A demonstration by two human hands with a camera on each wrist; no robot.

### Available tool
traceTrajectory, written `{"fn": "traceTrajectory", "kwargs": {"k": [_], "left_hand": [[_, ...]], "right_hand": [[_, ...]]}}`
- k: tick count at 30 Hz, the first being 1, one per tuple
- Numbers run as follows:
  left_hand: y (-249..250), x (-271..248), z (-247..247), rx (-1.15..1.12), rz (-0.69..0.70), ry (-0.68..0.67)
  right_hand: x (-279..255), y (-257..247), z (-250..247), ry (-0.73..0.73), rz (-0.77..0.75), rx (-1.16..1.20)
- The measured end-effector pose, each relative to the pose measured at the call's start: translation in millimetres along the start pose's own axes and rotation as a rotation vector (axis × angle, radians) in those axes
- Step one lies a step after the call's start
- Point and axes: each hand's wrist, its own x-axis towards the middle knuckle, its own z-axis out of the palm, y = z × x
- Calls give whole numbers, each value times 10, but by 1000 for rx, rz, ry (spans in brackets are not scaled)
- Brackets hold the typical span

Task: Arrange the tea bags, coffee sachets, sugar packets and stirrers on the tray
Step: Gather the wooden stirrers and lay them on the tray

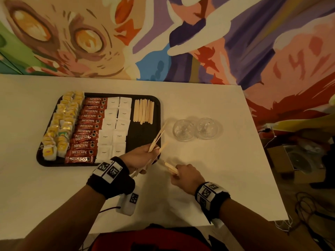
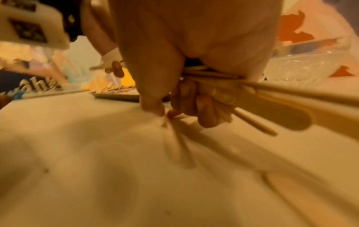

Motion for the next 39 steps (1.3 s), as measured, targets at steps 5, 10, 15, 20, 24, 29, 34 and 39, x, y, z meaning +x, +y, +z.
{"fn": "traceTrajectory", "kwargs": {"k": [5, 10, 15, 20, 24, 29, 34, 39], "left_hand": [[-20, -28, -65, -101, -29, 25], [-83, 23, -101, -409, -6, 101], [-75, 91, -82, -757, 57, 145], [-41, 110, -69, -1057, 132, 104], [-5, 120, -28, -1129, 178, 228], [-76, 168, -67, -1255, 203, 358], [-118, 160, -130, -1296, 247, 344], [-189, 168, -209, -1286, 214, 296]], "right_hand": [[40, 28, -26, 34, -22, 153], [127, 1, -111, 110, -82, 287], [225, -96, -236, 104, -47, 540], [360, -350, -279, 80, -40, 911], [363, -585, -367, -21, -44, 1120], [365, -737, -348, -86, -73, 1052], [385, -759, -369, -179, -42, 1035], [385, -779, -430, -179, -81, 978]]}}
